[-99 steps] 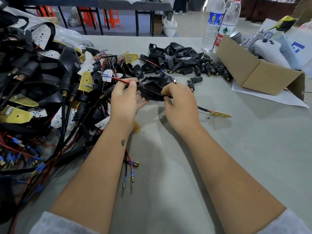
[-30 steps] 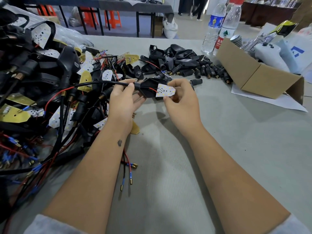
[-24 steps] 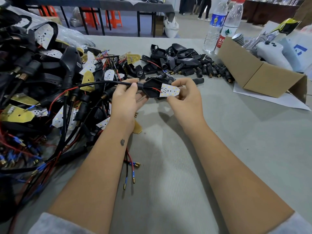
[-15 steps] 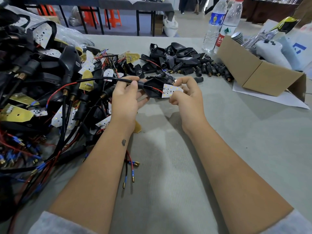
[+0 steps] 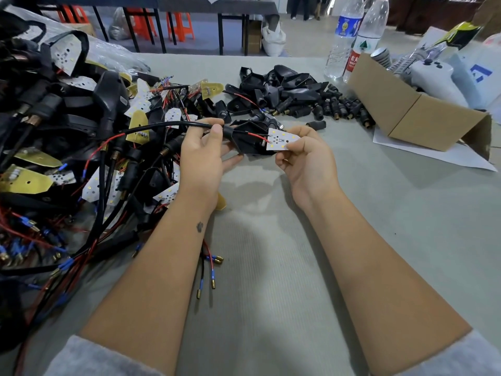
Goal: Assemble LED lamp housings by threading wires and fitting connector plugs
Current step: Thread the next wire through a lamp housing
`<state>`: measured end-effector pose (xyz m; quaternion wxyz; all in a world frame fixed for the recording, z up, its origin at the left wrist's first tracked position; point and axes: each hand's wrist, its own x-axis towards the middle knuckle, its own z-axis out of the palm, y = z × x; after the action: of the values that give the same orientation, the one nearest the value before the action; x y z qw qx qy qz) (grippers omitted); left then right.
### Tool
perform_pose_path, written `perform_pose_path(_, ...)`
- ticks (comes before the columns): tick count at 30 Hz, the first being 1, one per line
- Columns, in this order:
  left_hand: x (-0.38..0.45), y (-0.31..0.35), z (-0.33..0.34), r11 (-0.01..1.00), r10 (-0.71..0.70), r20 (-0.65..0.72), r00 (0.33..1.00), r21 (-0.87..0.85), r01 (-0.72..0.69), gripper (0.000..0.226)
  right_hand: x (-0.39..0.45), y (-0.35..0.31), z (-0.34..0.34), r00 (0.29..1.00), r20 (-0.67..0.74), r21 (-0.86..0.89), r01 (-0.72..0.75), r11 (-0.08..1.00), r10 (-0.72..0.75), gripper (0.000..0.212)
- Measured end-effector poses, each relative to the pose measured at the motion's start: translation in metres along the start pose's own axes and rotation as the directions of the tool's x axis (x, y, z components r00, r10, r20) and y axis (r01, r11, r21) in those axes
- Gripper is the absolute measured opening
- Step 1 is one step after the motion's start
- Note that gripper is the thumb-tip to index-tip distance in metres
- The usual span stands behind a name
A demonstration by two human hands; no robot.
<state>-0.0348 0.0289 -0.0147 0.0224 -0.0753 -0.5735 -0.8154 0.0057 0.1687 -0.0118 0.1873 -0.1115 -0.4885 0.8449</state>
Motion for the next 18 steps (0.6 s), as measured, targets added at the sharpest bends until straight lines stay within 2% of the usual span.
perform_pose_path(7, 0.004, 0.0, 0.0, 0.997, -0.054, -0.014, 0.998, -0.048, 0.053, 0.016, 0.0, 0.003, 0.003, 0.998, -0.006, -0.254, 0.052, 0.966, -0.056, 0.028)
perform_pose_path(12, 0.003, 0.0, 0.002, 0.998, -0.07, -0.01, 0.998, -0.007, 0.069, 0.013, -0.003, 0.01, 0.008, 0.989, 0.07, -0.497, 0.145, 0.855, -0.128, 0.026)
perform_pose_path(18, 0.001, -0.001, 0.001, 0.995, -0.073, 0.054, 0.996, 0.072, 0.069, 0.013, -0.004, 0.01, 0.007, 0.981, 0.033, -0.502, 0.182, 0.846, -0.191, 0.018)
